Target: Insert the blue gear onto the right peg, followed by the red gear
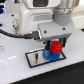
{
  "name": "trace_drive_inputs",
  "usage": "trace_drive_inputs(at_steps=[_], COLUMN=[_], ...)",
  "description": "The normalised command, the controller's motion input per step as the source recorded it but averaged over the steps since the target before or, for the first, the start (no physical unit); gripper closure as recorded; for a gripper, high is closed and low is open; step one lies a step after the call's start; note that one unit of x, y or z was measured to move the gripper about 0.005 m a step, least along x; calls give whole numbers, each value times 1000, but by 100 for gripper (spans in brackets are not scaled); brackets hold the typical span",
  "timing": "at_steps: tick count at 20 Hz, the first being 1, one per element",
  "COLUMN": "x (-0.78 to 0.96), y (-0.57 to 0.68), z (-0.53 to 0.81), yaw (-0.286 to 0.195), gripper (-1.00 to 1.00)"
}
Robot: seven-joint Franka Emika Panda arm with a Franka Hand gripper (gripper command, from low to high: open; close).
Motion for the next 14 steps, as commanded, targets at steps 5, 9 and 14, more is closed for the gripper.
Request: trace_drive_inputs(at_steps=[5, 9, 14], x=[82, 15, 40], y=[-43, -60, -70], z=[45, 307, 217], yaw=[0, 0, 0], gripper=[100, 100, 100])
